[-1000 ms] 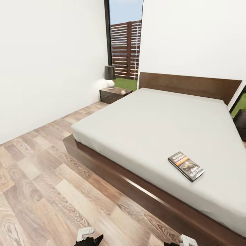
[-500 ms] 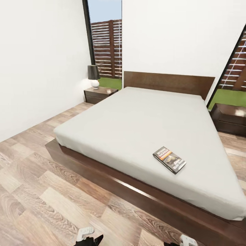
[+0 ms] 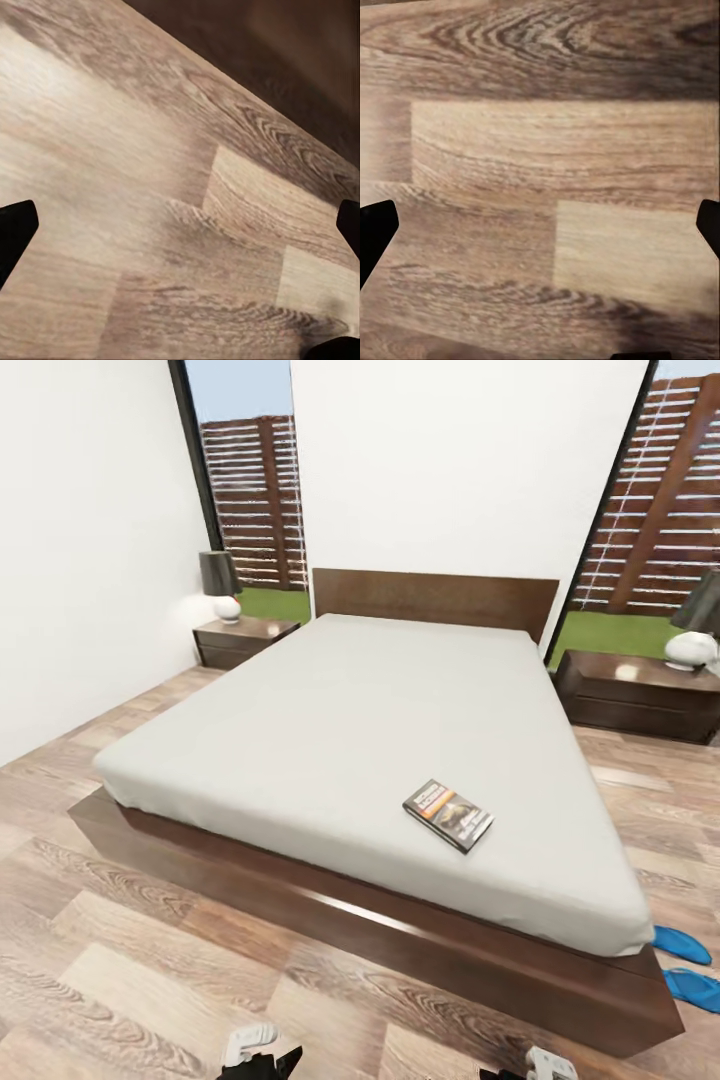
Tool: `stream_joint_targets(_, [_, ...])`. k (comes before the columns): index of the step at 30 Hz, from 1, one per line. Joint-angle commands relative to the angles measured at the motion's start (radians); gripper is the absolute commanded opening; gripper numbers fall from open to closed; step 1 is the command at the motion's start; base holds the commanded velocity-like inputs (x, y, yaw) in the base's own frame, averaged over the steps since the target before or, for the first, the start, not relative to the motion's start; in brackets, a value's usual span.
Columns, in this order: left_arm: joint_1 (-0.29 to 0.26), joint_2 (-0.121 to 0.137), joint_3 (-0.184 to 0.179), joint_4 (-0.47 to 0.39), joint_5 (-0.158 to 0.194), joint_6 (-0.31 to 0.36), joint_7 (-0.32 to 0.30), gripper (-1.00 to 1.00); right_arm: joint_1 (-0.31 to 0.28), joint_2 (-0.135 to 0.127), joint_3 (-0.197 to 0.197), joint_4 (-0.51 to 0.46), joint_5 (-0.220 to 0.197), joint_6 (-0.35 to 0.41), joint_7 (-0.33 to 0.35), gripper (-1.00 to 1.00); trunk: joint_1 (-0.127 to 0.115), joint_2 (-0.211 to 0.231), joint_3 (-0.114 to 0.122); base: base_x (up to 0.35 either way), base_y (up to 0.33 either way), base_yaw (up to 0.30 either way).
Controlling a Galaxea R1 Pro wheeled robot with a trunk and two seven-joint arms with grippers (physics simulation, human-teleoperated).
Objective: In the bedroom, move the book from the bed onto either nightstand, and place the two sandals side by side next to the bed.
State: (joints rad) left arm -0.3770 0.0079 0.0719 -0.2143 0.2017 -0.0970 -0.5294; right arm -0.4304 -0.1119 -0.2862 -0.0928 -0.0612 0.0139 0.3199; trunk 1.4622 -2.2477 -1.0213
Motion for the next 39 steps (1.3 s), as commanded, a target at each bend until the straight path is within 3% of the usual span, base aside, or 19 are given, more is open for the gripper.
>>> stream_joint_targets(1, [0.0,0.0,0.007,0.001,-0.002,-0.001,-0.006,1.0,-0.001,0.0,-0.002,0.001,-0.006,0.001,0.004,1.0,0.0,0.0,-0.001,0.0,0.0,-0.292])
stream_joint_targets(33, [0.0,0.0,0.006,0.001,-0.002,-0.001,-0.006,1.0,-0.001,0.0,-0.002,0.001,-0.006,0.001,0.005,1.0,0.0,0.0,-0.001,0.0,0.0,-0.277])
stream_joint_targets(39, [0.0,0.0,0.006,0.0,-0.002,-0.001,-0.006,1.0,-0.001,0.0,-0.003,0.001,-0.006,0.001,0.005,1.0,-0.023,0.042,0.018,0.0,0.0,-0.024])
